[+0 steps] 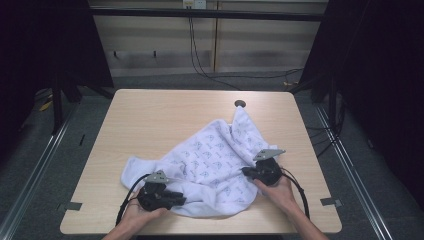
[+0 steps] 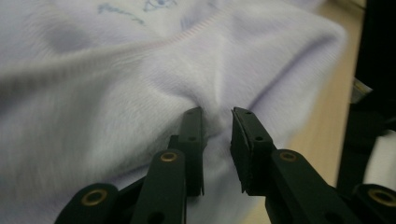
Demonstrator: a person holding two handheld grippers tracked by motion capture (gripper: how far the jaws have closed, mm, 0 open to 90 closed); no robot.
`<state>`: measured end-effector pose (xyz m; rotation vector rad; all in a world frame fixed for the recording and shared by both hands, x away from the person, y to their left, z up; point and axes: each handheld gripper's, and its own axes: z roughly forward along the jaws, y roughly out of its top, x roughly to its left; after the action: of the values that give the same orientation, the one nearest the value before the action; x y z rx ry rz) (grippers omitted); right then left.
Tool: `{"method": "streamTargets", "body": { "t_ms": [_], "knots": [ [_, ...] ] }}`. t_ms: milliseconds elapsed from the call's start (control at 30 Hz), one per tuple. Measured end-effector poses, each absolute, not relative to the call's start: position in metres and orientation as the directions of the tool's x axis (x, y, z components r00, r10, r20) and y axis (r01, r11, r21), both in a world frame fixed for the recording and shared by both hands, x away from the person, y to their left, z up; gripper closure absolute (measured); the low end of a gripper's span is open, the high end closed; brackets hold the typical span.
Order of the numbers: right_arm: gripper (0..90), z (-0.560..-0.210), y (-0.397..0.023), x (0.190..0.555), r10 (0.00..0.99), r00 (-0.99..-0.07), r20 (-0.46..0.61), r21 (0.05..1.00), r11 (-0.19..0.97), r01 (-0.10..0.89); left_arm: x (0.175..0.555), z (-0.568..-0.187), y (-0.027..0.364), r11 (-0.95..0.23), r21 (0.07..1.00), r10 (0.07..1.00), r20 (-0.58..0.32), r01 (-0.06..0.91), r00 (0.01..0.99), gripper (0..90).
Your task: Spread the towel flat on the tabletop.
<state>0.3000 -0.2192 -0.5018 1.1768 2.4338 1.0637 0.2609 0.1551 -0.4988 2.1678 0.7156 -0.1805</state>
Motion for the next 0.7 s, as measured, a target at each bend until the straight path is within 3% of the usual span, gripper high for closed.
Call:
{"method": "streamTargets", "body": {
  "t_ms": [167, 267, 300, 333, 400, 500, 600, 700],
  "knots": [
    [89.8, -0.503, -0.248, 0.319, 0.818, -0.57, 0.078, 0.702, 0.361, 0.614, 0.256, -0.485, 0.157, -0.475, 0.716, 0.396, -0.345, 0.512, 0.851, 69.8],
    [88.7, -0.502, -0.255, 0.319, 0.828, -0.552, 0.099, 0.697, 0.338, 0.632, 0.261, -0.479, 0.173, -0.437, 0.739, 0.422, -0.334, 0.513, 0.843, 75.5],
    [83.0, -0.501, -0.259, 0.317, 0.825, -0.552, 0.121, 0.699, 0.324, 0.637, 0.264, -0.477, 0.182, -0.422, 0.749, 0.44, -0.324, 0.511, 0.837, 75.5],
    [71.4, -0.496, -0.259, 0.311, 0.824, -0.55, 0.137, 0.72, 0.298, 0.626, 0.267, -0.477, 0.191, -0.41, 0.752, 0.458, -0.318, 0.515, 0.83, 82.2],
    [67.6, -0.492, -0.257, 0.307, 0.819, -0.556, 0.145, 0.73, 0.291, 0.619, 0.275, -0.48, 0.207, -0.39, 0.75, 0.507, -0.309, 0.534, 0.805, 84.3],
    [66.2, -0.476, -0.242, 0.291, 0.769, -0.615, 0.175, 0.773, 0.28, 0.57, 0.29, -0.491, 0.222, -0.37, 0.73, 0.574, -0.306, 0.574, 0.76, 81.8],
    [66.1, -0.472, -0.225, 0.286, 0.727, -0.663, 0.176, 0.782, 0.306, 0.543, 0.296, -0.494, 0.222, -0.356, 0.728, 0.579, -0.32, 0.586, 0.75, 77.0],
    [65.5, -0.464, -0.181, 0.286, 0.631, -0.752, 0.193, 0.796, 0.347, 0.496, 0.294, -0.499, 0.214, -0.417, 0.697, 0.578, -0.292, 0.583, 0.762, 81.7]
  ]
}}
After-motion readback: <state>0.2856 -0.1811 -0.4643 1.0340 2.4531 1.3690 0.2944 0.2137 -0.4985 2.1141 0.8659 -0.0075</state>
